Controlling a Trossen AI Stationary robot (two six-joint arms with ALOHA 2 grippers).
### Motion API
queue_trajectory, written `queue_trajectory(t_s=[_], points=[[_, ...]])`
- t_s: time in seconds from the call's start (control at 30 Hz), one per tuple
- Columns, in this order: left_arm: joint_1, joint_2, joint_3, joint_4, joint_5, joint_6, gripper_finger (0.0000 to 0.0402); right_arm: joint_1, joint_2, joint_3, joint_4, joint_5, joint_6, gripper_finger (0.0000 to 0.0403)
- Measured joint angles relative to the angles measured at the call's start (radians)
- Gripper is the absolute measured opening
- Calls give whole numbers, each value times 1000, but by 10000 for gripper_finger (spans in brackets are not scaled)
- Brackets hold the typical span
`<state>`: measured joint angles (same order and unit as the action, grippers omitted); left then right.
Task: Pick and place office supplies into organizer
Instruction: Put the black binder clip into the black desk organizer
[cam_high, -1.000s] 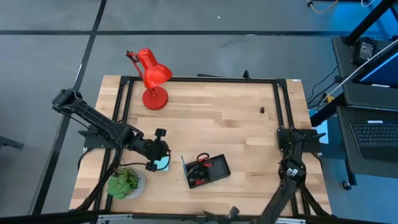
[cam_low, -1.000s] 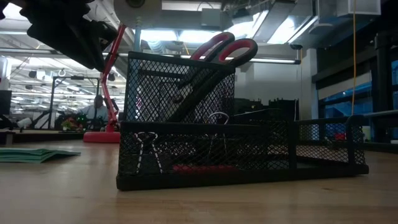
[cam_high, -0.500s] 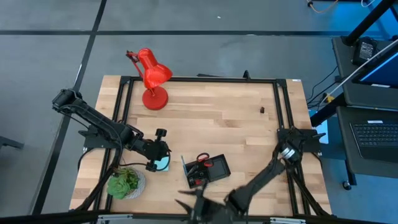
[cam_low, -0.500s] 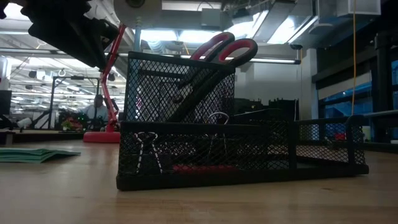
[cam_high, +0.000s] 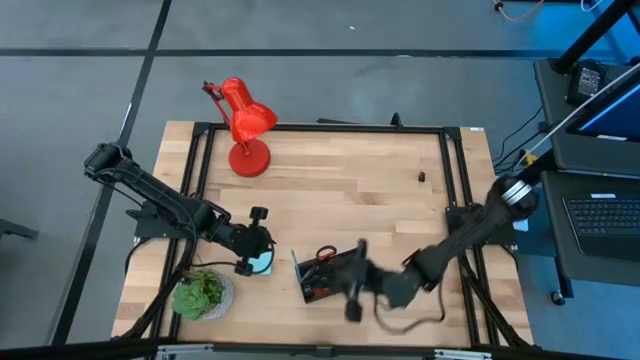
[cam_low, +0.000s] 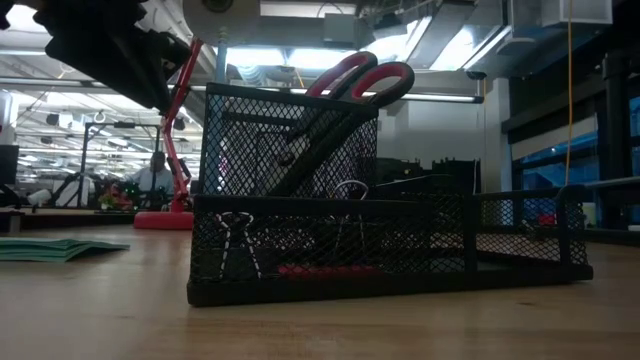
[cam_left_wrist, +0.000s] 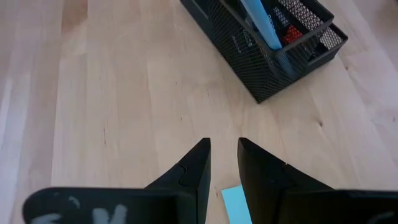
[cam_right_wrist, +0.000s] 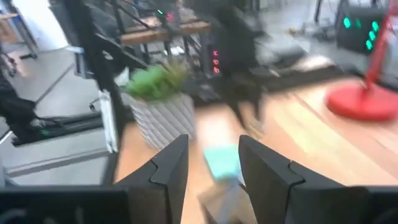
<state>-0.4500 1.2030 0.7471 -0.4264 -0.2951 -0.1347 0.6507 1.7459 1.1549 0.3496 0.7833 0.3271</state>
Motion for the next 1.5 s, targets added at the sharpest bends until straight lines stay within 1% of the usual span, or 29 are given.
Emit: queue_trajectory(t_s=[0.13,0.27,0.4,0.5,0.57,0.63,0.8,0.93,1.03,1.13,1.37,1.5], points=[[0,0,0,15,-2,-8,75,-20,-164,-227,-8,0,91,143],[0,0,0,40,-26,-9,75,-48,-358,-411,-6,1,111,143],[0,0,0,63,-60,-9,75,-76,-556,-532,-14,4,117,143],[0,0,0,71,-83,0,75,-105,-658,-573,-99,2,173,143],[0,0,0,81,-86,15,75,-133,-693,-575,-196,2,229,143],[0,0,0,82,-87,16,75,-166,-712,-554,-329,1,288,143],[0,0,0,95,-87,17,75,-258,-717,-434,-751,-6,504,143],[0,0,0,95,-87,14,75,-341,-715,-338,-1068,-83,675,143],[0,0,0,95,-86,9,75,-393,-715,-292,-1232,-134,798,143],[0,0,0,94,-86,8,75,-430,-715,-276,-1304,-154,866,143],[0,0,0,94,-86,13,75,-502,-714,-275,-1368,-161,888,143],[0,0,0,94,-86,-2,75,-541,-714,-275,-1361,-163,892,143]])
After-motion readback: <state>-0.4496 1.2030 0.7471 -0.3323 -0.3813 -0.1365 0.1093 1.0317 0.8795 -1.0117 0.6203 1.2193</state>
